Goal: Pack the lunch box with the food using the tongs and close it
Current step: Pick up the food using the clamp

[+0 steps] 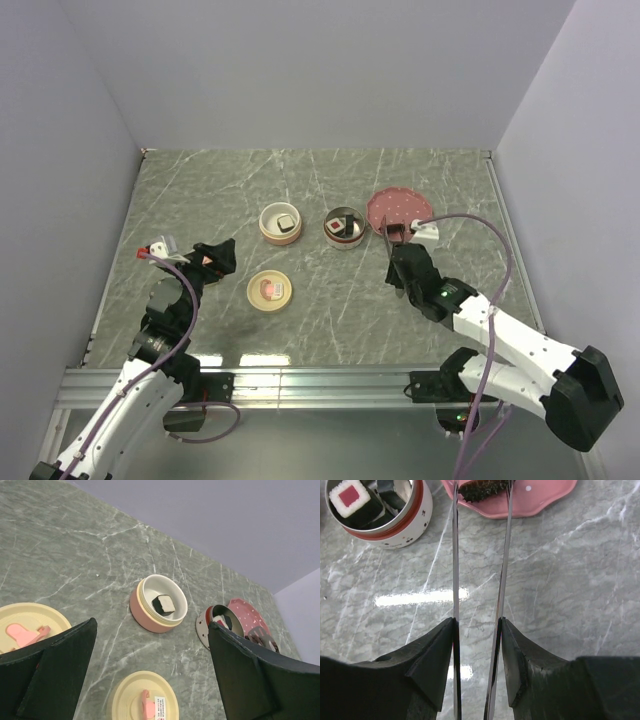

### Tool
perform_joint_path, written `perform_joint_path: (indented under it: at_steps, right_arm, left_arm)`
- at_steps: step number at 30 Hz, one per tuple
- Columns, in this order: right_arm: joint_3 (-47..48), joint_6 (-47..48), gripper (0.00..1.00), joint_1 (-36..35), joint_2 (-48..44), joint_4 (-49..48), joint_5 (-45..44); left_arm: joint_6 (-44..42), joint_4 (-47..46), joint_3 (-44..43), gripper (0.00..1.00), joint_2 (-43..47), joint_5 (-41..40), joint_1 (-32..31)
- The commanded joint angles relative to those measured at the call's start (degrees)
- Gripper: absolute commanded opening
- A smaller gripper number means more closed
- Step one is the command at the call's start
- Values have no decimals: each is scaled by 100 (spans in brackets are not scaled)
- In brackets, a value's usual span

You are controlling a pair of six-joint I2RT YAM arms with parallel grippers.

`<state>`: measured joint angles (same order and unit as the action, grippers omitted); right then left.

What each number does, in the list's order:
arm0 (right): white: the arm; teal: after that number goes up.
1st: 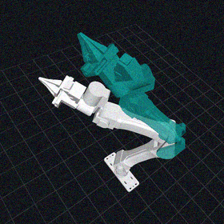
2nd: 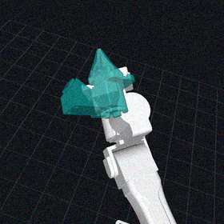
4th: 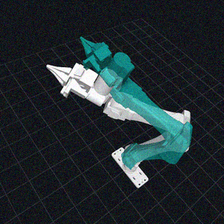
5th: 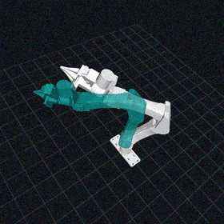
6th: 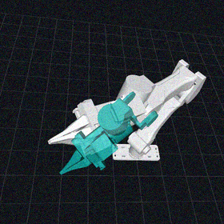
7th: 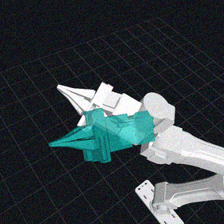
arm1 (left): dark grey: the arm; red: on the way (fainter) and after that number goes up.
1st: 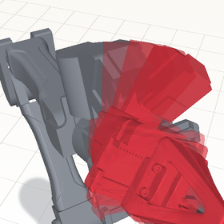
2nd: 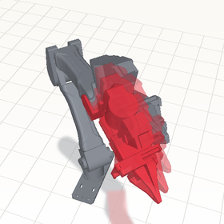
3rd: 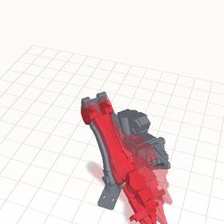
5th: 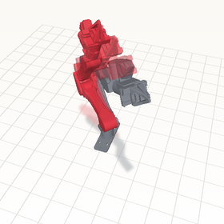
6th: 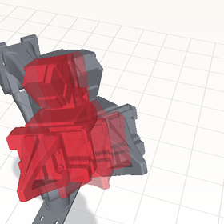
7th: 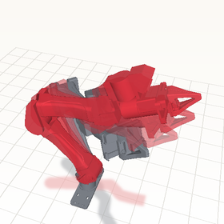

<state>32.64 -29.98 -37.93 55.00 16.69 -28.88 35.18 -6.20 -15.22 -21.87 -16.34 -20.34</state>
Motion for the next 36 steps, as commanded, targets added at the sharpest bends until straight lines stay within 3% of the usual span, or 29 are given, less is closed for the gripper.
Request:
perform_joint_path:
  at_steps: [1, 9, 28, 36]
  right_arm:
    - [208, 97, 49, 49, 116, -377, 85]
    - [75, 88, 49, 110, 19, -535, 172]
    - [980, 405, 49, 585, 1495, -790, 199]
    - [814, 185, 49, 594, 1329, -570, 155]
  left_arm:
    - [-2, -206, 2, 100, -2, 69, -5]
    - [-29, -312, 19, 100, -116, 105, -5]
    - [-20, -250, 19, 100, -37, 52, -14]
    - [-11, -233, 28, 99, 25, 78, -5]
